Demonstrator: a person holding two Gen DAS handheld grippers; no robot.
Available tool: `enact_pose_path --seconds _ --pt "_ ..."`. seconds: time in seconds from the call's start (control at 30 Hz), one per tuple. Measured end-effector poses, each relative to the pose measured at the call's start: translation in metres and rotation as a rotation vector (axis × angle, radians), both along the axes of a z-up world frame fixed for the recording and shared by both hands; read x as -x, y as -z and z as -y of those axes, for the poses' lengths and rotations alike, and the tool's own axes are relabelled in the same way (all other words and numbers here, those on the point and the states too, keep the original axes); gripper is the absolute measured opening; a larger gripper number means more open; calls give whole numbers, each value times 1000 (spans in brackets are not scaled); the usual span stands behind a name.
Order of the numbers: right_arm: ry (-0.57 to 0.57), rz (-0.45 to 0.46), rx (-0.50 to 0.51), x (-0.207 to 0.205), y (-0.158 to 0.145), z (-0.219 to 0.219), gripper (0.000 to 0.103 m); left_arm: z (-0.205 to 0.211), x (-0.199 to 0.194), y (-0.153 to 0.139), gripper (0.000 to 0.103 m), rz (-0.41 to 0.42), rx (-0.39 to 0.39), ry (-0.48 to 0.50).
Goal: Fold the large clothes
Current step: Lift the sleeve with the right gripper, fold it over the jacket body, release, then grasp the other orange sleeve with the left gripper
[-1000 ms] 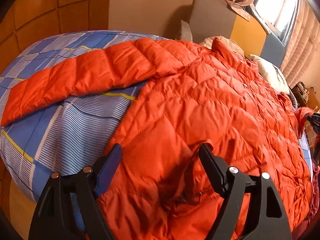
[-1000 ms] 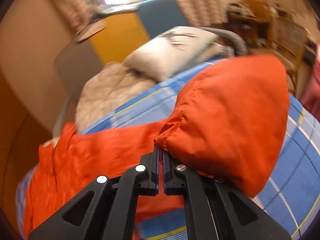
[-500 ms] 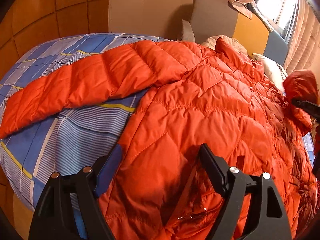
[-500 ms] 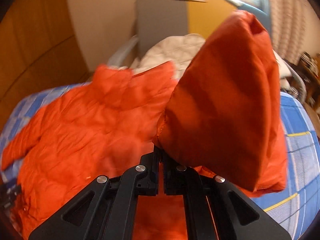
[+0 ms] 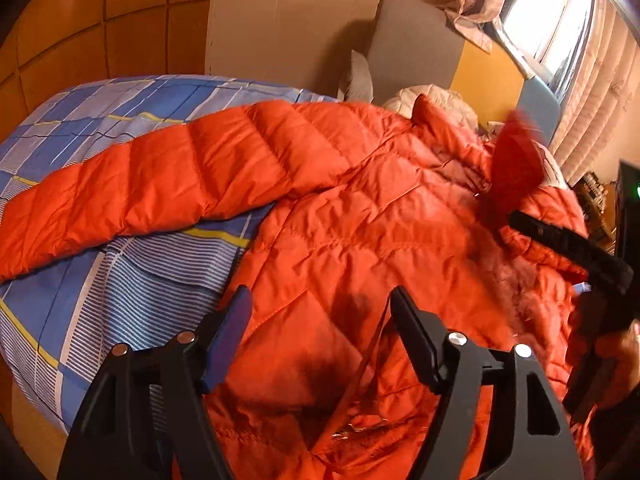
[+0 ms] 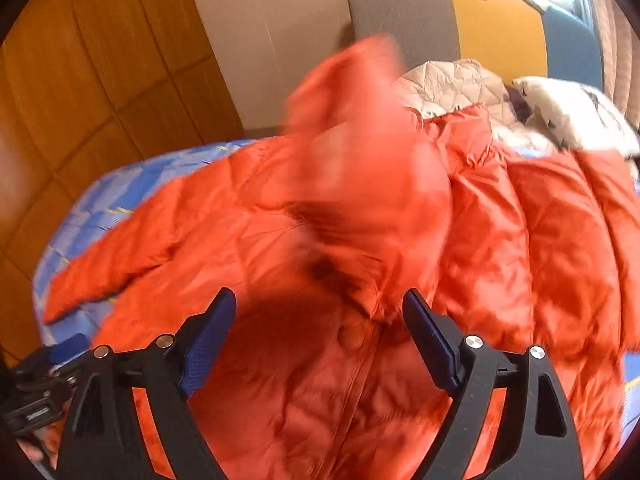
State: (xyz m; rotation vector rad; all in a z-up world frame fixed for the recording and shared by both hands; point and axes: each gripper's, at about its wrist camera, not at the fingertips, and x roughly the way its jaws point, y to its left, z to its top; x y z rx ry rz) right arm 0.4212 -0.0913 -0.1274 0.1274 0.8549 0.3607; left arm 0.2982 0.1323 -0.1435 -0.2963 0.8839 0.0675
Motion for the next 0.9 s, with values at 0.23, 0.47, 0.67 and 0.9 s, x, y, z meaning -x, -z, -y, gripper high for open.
enact_pose_path --seconds 0.23,0.47,0.67,0.9 --pt "221 -52 -187 26 10 89 85 23 -13 -11 66 8 101 41" --pt "384 -107 -285 22 32 153 85 1 14 -5 86 -43 5 -46" --pt "415 -88 -307 17 38 169 85 -42 62 7 82 -102 -62 -188" --pt "478 -73 -364 14 35 186 85 8 -14 -47 88 108 26 74"
